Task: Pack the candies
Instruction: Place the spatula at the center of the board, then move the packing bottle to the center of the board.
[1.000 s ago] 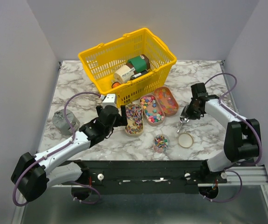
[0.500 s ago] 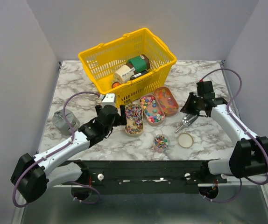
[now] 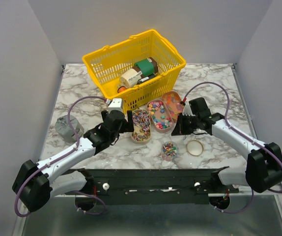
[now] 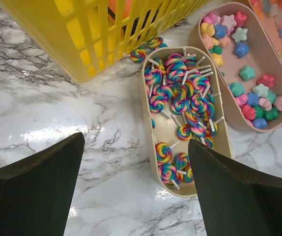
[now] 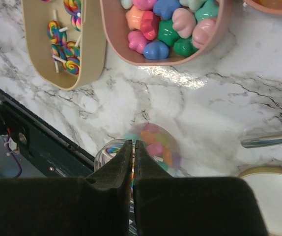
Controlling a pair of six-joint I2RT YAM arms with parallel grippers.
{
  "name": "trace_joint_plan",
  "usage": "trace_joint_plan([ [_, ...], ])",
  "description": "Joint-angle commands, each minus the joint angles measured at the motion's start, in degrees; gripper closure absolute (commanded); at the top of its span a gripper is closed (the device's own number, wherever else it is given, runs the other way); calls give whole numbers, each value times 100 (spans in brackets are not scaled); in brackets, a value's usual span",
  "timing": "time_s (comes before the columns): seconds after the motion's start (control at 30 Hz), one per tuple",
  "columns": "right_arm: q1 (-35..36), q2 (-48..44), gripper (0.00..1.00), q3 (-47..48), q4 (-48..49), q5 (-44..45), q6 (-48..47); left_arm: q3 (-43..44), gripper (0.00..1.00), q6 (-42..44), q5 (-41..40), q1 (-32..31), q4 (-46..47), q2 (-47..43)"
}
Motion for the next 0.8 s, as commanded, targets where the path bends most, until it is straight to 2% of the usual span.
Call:
trace_joint_plan([
  [0.0, 153, 36, 89, -14, 290, -238, -42, 135, 1, -6, 68, 36, 44, 47],
  [0.4, 198, 107, 90, -128, 62, -335, -235, 118, 1, -15, 50, 36, 44, 91],
  [0.77, 198, -16, 90, -75, -791, -817, -947, 153, 1, -15, 33, 36, 62, 187],
])
